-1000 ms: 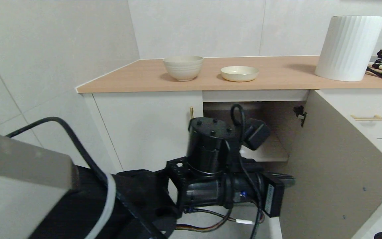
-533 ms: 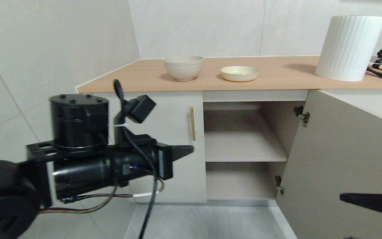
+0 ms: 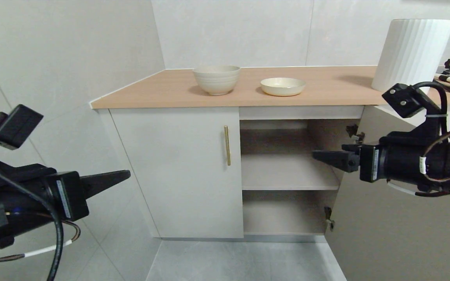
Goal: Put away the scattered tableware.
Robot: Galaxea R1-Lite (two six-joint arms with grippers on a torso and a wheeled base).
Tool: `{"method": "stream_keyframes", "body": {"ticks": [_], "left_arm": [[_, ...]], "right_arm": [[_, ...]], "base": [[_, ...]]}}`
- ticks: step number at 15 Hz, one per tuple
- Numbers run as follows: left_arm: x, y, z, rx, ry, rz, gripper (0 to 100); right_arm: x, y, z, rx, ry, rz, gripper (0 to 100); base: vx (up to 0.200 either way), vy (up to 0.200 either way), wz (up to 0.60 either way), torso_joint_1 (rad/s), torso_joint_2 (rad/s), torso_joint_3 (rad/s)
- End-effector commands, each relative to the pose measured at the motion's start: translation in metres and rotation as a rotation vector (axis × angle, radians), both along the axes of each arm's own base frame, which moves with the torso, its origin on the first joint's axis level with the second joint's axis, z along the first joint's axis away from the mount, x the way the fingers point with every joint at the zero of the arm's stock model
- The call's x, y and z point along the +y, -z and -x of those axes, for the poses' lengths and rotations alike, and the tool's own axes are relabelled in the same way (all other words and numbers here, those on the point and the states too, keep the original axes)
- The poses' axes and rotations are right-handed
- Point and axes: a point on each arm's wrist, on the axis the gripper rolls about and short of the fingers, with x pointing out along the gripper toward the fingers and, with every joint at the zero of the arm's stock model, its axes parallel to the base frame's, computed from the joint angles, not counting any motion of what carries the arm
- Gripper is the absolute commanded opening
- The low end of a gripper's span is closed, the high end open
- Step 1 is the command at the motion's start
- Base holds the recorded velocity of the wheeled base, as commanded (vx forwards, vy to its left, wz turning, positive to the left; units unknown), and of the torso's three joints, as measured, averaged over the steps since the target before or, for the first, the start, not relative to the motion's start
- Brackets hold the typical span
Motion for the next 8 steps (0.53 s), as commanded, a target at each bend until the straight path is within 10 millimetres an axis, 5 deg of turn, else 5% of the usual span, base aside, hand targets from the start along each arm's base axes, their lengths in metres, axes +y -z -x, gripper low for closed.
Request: {"method": "stream_keyframes", "body": {"ticks": [1, 8], "left_arm": [[0.007, -0.007, 0.004, -0.027, -0.038, 0.008, 100], [0.008, -0.007, 0.0, -0.044, -0.049, 0.014, 100]], "right_arm": [[0.006, 0.011, -0.017, 0.045, 0.018, 0.025, 100], [0.0, 0.004, -0.005, 0.046, 0.04, 0.028, 100]], "base": [[0.0, 0.0, 0.0, 0.0, 0.0, 0.0], [0.0, 0.0, 0.0, 0.0, 0.0, 0.0]]}}
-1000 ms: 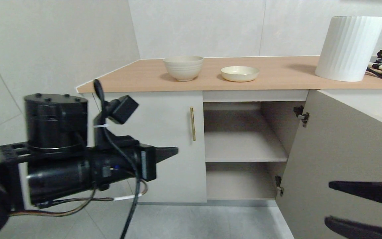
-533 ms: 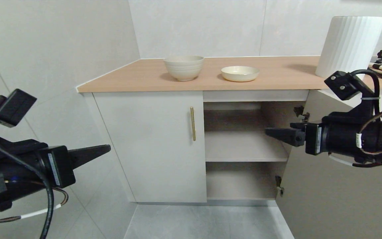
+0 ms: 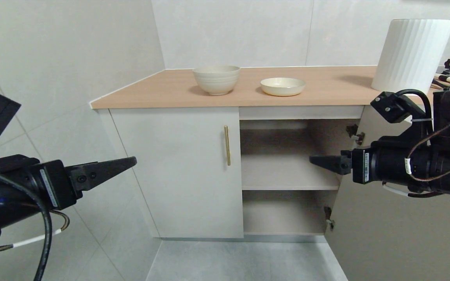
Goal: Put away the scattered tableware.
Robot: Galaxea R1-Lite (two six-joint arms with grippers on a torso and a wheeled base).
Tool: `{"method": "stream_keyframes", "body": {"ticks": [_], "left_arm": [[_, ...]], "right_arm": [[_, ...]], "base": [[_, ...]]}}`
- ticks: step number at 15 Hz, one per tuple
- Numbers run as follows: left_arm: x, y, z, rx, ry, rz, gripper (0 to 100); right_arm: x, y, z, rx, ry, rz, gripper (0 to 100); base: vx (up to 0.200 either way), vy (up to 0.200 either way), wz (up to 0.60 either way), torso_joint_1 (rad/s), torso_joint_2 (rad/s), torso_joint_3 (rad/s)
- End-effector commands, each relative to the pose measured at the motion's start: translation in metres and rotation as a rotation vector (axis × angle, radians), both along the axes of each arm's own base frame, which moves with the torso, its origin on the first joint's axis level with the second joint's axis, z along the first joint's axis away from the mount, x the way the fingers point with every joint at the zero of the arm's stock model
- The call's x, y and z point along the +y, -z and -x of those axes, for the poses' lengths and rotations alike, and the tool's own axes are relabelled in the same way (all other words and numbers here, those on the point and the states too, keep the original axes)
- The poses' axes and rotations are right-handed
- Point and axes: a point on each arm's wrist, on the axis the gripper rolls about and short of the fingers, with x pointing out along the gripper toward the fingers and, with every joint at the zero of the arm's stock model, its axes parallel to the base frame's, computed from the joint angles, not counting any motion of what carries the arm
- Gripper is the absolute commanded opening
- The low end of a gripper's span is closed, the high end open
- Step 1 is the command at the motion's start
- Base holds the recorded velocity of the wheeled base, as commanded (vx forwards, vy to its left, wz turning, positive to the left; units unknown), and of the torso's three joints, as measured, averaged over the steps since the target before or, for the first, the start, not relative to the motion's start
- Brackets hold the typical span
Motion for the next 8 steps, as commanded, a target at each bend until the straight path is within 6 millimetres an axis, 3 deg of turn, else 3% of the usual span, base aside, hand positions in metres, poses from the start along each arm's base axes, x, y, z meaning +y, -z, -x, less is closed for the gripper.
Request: {"method": "stream_keyframes", "body": {"ticks": [1, 4, 8], "left_arm": [[0.0, 0.0008, -0.0009, 0.003, -0.001, -0.002, 100], [-0.0001, 0.001, -0.0012, 0.007, 0.0, -0.003, 100], [-0.0001, 0.0002, -0.0009, 0.006, 0.002, -0.002, 100]], "right_arm": [[-0.0014, -0.0026, 0.0027, -0.009, -0.001, -0.005, 100], [-0.0017, -0.0054, 0.0049, -0.018, -0.004, -0.01, 100], [-0.0019, -0.0079, 0.0078, -0.026, -0.008, -0.015, 100]], "base": [[0.0, 0.0, 0.0, 0.0, 0.0, 0.0], [0.0, 0.0, 0.0, 0.0, 0.0, 0.0], [0.2, 0.0, 0.0, -0.001, 0.0, 0.005]]}}
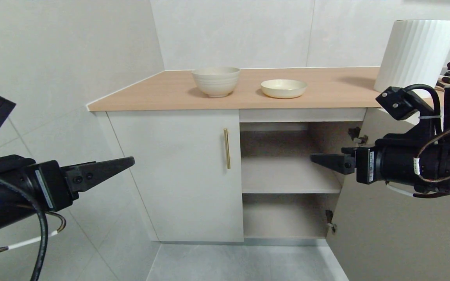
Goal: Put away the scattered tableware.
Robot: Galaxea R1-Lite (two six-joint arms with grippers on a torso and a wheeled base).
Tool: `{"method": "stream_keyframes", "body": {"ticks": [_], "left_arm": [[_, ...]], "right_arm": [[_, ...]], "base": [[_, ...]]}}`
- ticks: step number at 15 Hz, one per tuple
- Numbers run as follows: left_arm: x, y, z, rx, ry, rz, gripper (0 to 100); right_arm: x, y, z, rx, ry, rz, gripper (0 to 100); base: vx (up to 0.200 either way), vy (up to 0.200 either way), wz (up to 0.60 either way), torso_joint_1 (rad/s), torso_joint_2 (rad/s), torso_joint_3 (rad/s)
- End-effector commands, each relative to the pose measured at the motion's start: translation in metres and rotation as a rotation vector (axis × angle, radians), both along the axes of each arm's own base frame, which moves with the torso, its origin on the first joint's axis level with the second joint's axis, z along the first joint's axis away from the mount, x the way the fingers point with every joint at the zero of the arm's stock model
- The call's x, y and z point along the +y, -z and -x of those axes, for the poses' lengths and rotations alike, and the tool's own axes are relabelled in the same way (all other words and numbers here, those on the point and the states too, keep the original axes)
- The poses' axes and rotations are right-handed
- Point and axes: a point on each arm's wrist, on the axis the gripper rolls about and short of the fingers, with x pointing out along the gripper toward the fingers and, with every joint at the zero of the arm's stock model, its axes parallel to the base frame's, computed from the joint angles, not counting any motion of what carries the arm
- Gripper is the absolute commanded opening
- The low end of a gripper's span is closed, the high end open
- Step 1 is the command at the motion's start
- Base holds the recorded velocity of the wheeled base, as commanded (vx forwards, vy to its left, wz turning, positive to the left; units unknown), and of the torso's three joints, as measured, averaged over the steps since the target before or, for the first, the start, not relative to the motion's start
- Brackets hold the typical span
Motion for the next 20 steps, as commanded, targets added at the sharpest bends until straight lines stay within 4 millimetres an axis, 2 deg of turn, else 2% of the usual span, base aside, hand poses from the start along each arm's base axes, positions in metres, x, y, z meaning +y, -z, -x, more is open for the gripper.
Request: {"method": "stream_keyframes", "body": {"ticks": [1, 5, 14, 17, 20], "left_arm": [[-0.0004, 0.0006, -0.0014, 0.005, 0.0, 0.0, 100], [-0.0007, 0.0005, -0.0026, 0.004, -0.002, 0.001, 100], [0.0003, -0.0007, 0.0015, -0.008, 0.003, 0.005, 100], [0.0007, -0.0004, 0.0031, -0.01, 0.003, 0.004, 100], [0.0003, 0.0069, 0.0045, -0.019, 0.027, -0.067, 100]], "right_arm": [[-0.0008, -0.0017, 0.0016, -0.006, -0.001, -0.003, 100], [0.002, 0.0005, 0.0038, 0.003, -0.018, 0.002, 100], [0.0026, -0.0007, 0.0092, 0.026, -0.035, 0.012, 100], [0.0024, -0.0011, 0.0095, 0.025, -0.035, 0.011, 100], [0.002, -0.0015, 0.0101, 0.023, -0.035, 0.008, 100]], "base": [[0.2, 0.0, 0.0, 0.012, 0.0, 0.002], [0.2, 0.0, 0.0, 0.002, 0.0, 0.001], [0.0, 0.0, 0.0, 0.0, 0.0, 0.0], [0.0, 0.2, 0.0, 0.002, 0.0, 0.001], [0.0, 0.0, 0.0, 0.0, 0.0, 0.0]]}}
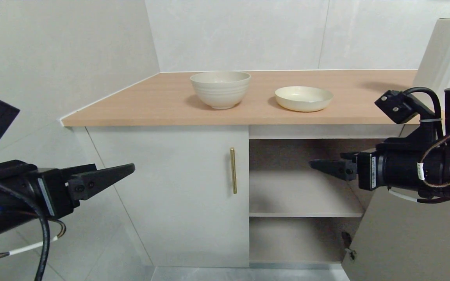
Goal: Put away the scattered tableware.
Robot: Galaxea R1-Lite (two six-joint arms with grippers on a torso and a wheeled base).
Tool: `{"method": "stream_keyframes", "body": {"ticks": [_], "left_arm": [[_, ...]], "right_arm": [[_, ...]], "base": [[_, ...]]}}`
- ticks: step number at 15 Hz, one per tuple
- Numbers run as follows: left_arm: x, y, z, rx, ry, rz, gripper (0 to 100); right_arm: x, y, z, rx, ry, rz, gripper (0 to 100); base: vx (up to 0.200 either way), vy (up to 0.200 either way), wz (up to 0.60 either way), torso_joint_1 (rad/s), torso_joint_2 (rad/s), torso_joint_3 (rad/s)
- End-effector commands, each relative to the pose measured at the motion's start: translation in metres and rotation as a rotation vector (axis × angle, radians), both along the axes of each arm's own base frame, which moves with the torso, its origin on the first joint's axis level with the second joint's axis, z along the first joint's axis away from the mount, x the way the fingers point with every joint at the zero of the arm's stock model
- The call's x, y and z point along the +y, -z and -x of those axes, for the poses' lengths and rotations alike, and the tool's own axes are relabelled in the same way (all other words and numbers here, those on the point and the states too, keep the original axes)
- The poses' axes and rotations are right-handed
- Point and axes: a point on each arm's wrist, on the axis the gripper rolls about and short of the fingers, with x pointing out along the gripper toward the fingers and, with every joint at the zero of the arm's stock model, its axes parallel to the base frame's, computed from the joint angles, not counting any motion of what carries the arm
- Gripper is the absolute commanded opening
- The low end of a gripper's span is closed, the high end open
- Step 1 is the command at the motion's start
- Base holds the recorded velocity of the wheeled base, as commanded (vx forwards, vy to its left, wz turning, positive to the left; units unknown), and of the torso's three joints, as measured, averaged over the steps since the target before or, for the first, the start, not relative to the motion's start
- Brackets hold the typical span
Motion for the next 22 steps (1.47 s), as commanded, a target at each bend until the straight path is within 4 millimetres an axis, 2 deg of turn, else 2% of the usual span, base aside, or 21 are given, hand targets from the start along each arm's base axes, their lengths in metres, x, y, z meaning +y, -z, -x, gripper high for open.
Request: {"method": "stream_keyframes", "body": {"ticks": [1, 6, 9, 13, 15, 22], "left_arm": [[0.0, 0.004, 0.0, 0.003, 0.008, -0.02, 100], [-0.001, 0.002, 0.0, 0.0, 0.009, -0.019, 100], [-0.001, 0.002, 0.0, 0.0, 0.008, -0.021, 100], [0.0, 0.001, 0.002, -0.007, 0.009, -0.016, 100], [0.0, 0.001, 0.002, -0.005, 0.01, -0.014, 100], [-0.001, 0.002, -0.001, 0.018, 0.004, 0.007, 100]], "right_arm": [[-0.001, -0.002, 0.001, -0.006, 0.002, -0.004, 100], [-0.004, -0.006, 0.006, -0.023, 0.002, -0.012, 100], [-0.006, -0.009, 0.01, -0.033, 0.002, -0.018, 100], [-0.015, -0.017, 0.026, -0.016, -0.011, -0.015, 100], [-0.018, -0.014, 0.033, -0.009, -0.076, -0.028, 100], [-0.018, -0.011, 0.032, -0.067, -0.08, -0.045, 100]], "base": [[0.0, 0.0, 0.0, 0.0, 0.0, 0.0], [0.0, 0.0, 0.0, 0.0, 0.0, 0.0], [0.2, 0.0, 0.0, -0.001, 0.0, 0.001], [0.0, 0.0, 0.0, 0.0, 0.0, 0.0], [0.0, 0.0, 0.0, 0.0, 0.0, 0.0], [0.0, 0.0, 0.0, 0.006, -0.02, -0.018]]}}
